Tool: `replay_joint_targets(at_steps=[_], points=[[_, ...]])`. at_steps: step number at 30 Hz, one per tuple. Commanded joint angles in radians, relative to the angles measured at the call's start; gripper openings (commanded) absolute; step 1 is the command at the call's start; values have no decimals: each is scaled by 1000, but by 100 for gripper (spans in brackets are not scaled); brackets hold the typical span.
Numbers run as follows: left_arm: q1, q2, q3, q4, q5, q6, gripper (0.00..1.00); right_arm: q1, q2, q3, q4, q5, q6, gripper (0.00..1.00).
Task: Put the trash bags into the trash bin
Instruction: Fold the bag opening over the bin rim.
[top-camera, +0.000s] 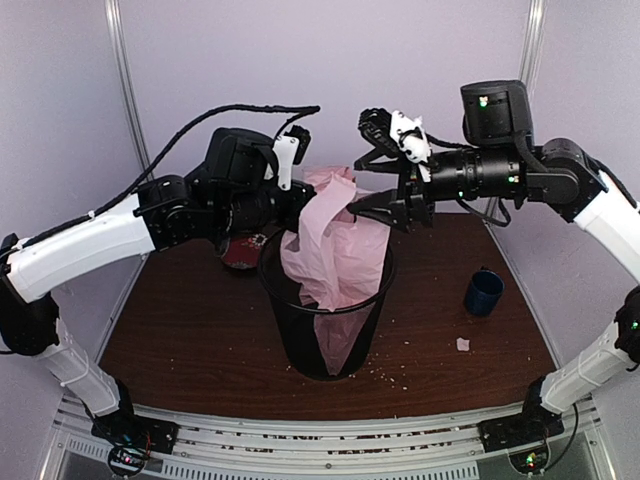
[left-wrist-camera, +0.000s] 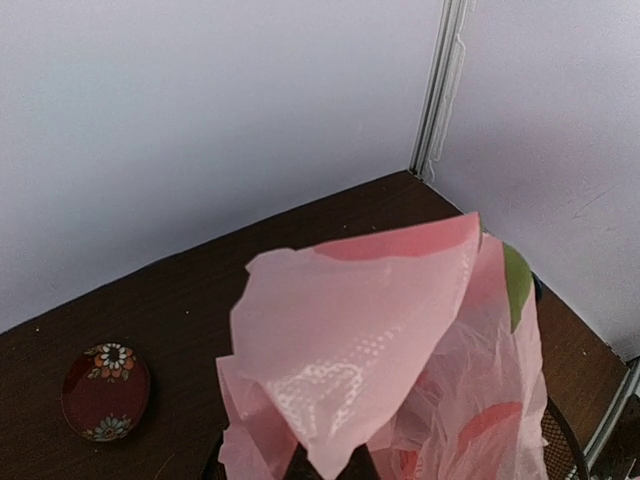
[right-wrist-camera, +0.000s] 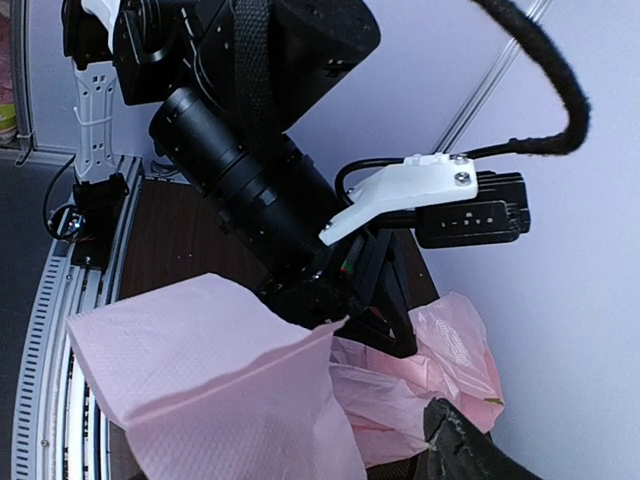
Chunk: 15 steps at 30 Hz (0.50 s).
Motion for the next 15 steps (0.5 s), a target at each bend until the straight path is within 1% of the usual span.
replay_joint_targets(at_steps=[1,2,3,4,5,8,10,13,14,15], points=[[8,-44,43,-53,11,24,0,25,37,48,-18,-2,33,55],[8,-47,45,-72,4,29,0,26,35,51,-15,-12,34,39],[11,-51,48,-94,-4,31,0,26,28,50,-15,-17,35,20],[15,-60,48,-119,-14,33,0,27,15,36,-14,-10,31,8],[22,-72,42,-142,-20,34,0,26,-7,10,-13,5,12,1],[47,-120,1,-216,-10,22,0,23,-97,-145,8,92,-61,0],[59,-161,-41,-259,-21,9,0,0,-146,-211,10,127,-85,0],[70,-245,-125,-296,-19,-19,0,-43,-223,-280,-7,94,-127,0],[72,-272,-158,-309,-10,-29,0,-45,-245,-297,-45,66,-159,0],[72,-301,-181,-315,30,-33,0,-48,-257,-309,-77,39,-181,0]])
